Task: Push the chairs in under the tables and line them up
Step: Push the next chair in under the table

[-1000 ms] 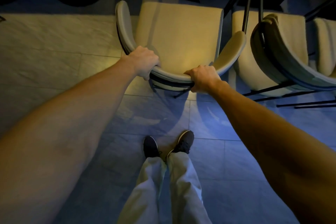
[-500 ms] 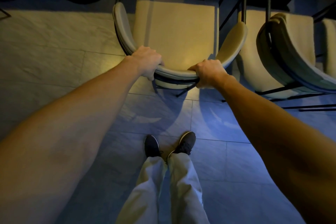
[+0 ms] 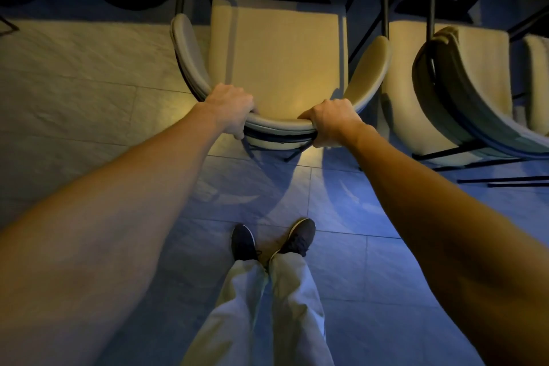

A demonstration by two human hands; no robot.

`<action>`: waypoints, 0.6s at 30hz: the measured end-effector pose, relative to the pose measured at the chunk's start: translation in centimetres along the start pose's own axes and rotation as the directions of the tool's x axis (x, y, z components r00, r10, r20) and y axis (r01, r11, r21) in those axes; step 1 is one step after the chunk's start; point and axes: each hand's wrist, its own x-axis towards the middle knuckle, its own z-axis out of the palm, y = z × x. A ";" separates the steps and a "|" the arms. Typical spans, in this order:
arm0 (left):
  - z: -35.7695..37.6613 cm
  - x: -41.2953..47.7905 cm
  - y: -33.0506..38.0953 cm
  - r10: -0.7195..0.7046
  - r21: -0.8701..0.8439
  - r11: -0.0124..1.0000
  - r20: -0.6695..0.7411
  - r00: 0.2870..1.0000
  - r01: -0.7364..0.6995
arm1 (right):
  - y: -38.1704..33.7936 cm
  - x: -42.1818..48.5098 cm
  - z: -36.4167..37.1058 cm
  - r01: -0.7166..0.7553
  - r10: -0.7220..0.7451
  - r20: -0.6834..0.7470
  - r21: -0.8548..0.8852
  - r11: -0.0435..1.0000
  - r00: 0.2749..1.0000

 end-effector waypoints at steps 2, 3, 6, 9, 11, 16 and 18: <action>0.0 -0.3 0.0 -0.007 -0.015 1.000 0.011 1.000 0.007 | 0.0 0.1 0.0 0.016 -0.016 0.002 -0.016 1.000 1.000; 0.1 -0.4 0.1 -0.007 -0.020 1.000 0.018 1.000 0.007 | -0.1 0.2 0.0 0.022 -0.022 0.003 -0.026 0.999 1.000; 0.1 -0.7 0.0 0.000 -0.016 1.000 0.029 1.000 0.000 | -0.3 0.2 0.2 0.005 -0.005 -0.005 -0.026 1.000 1.000; -0.1 -0.6 -0.2 0.020 -0.019 1.000 0.032 0.999 -0.019 | -0.4 0.1 0.5 -0.012 0.012 -0.007 -0.004 1.000 1.000; -0.2 -0.8 -0.2 0.034 -0.004 0.999 0.025 0.999 -0.034 | -0.8 -0.2 0.8 -0.020 0.020 -0.019 0.003 1.000 1.000; -0.4 -0.7 0.0 0.045 0.035 0.998 0.009 0.999 -0.046 | -0.8 -0.5 1.1 -0.036 0.036 -0.012 0.026 0.999 0.999; -0.3 -0.6 0.1 0.039 0.043 0.998 0.004 0.999 -0.039 | -0.7 -0.4 1.1 -0.037 0.037 -0.012 0.020 0.999 0.999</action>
